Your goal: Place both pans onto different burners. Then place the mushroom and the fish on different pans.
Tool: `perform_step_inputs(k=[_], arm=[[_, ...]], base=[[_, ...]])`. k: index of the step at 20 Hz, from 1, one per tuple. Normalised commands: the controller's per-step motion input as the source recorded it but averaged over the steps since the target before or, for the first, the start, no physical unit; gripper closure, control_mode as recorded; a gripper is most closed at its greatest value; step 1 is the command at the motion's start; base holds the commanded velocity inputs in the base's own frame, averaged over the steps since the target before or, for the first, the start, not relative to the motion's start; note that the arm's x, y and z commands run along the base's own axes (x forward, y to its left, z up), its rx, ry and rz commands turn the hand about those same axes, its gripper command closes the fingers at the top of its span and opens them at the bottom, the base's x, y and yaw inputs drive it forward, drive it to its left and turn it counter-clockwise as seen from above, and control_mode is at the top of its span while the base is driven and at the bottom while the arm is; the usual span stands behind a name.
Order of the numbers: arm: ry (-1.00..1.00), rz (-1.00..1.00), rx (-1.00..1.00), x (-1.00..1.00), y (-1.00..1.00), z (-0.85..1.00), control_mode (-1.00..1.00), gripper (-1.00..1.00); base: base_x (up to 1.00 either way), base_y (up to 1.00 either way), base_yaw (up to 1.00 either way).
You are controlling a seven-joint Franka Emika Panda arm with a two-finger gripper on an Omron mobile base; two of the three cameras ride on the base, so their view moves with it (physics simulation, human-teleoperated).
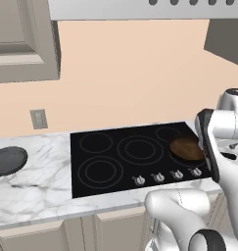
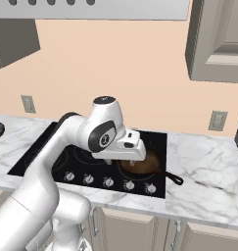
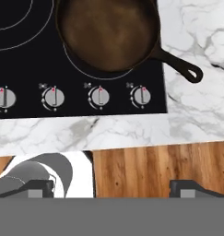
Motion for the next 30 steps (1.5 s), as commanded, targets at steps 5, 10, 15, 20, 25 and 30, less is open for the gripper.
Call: perform_step_inputs(k=[5, 10, 15, 20, 25, 30], arm=[[-0.06, -0.21, -0.05, -0.14, 0.22, 0.15, -1.0, -1.0], [-0.04, -0.02, -0.03, 0.0, 0.04, 0.01, -1.0, -1.0], [-0.03, 0.0, -0.01, -0.01, 0.0, 0.0, -1.0, -1.0], [-0.01, 0.0, 0.0, -0.03, 0.0, 0.0, 1.0, -1.0], [0.0, 0.0, 0.0, 0.0, 0.0, 0.0, 1.0, -1.0], [0.0, 0.0, 0.0, 0.0, 0.0, 0.0, 1.0, -1.0]], base=[[0.0, 0.0, 0.0], [0.0, 0.0, 0.0], [0.0, 0.0, 0.0], [-0.33, -0.17, 0.0], [-0.42, -0.61, 0.0], [-0.12, -0.68, 0.0]])
